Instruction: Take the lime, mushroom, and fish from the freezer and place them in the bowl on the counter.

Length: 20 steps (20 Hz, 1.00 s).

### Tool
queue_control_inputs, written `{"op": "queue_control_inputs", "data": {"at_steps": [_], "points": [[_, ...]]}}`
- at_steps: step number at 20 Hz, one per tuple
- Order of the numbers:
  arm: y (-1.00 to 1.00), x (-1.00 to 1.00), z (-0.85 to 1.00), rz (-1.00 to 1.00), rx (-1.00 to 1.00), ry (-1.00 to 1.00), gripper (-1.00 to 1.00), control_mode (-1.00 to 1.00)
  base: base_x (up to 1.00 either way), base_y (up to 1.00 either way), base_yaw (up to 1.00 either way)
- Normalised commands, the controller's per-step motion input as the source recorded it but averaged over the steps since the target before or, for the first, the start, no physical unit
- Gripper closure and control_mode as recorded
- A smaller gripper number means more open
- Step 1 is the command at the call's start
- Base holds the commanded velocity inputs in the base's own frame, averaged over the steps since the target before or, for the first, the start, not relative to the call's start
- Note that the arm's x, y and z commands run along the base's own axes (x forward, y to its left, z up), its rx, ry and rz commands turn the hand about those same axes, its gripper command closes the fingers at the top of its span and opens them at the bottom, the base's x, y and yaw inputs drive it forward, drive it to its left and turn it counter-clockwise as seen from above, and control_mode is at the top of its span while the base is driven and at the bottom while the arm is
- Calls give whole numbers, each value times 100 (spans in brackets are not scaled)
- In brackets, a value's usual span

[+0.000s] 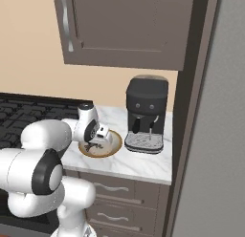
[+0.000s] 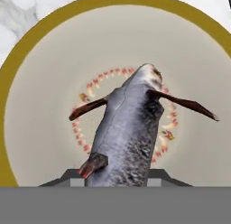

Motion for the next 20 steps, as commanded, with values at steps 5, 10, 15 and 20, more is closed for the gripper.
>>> {"op": "queue_control_inputs", "data": {"at_steps": [5,10,15,20], "points": [[0,19,-15,0,0,1,100,-100,0,0,0],[0,28,-12,0,0,4,100,-100,0,0,0],[0,29,-10,0,0,7,100,-100,0,0,0],[0,14,-11,0,0,6,-100,-100,0,0,0]]}}
